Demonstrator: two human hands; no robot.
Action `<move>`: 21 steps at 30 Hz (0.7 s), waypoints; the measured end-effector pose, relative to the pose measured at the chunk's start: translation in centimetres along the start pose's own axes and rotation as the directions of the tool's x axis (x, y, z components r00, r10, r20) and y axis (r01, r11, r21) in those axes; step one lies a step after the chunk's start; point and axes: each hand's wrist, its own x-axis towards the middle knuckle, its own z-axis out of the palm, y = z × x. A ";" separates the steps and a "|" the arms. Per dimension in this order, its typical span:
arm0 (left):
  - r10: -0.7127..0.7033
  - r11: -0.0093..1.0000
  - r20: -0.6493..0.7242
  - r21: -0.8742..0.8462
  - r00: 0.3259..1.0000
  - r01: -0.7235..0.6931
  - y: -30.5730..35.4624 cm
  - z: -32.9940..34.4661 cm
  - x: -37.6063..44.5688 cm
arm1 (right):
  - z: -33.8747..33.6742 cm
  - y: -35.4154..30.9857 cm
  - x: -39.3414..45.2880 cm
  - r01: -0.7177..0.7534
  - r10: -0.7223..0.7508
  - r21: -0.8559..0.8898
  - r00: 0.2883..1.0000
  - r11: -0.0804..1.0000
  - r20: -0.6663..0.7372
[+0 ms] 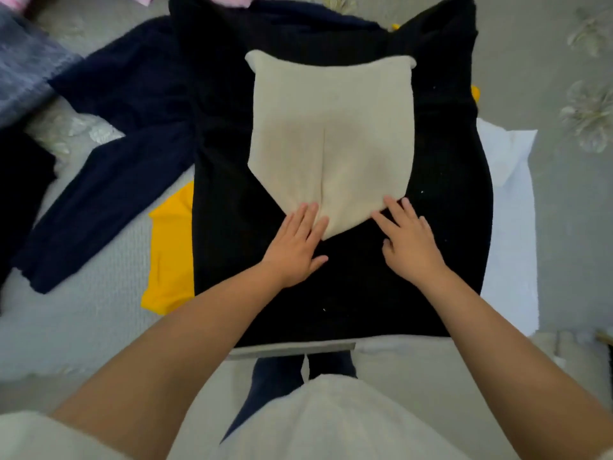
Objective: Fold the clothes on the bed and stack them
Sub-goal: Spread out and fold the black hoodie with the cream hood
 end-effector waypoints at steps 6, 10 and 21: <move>0.117 0.988 -0.385 -0.046 0.916 -0.146 2.1 1.2 -3.7 | 3.5 1.6 -7.6 0.280 -0.301 -0.173 0.947 0.944 -0.110; 0.143 0.987 -0.207 0.096 0.968 -0.125 3.6 5.2 -8.4 | 7.8 2.7 -11.8 0.287 -0.295 -0.308 0.955 0.907 0.020; -0.202 0.976 -0.133 0.059 0.970 0.211 7.0 8.8 -12.1 | 9.9 5.0 -10.5 0.348 -0.322 -0.414 0.937 0.841 0.134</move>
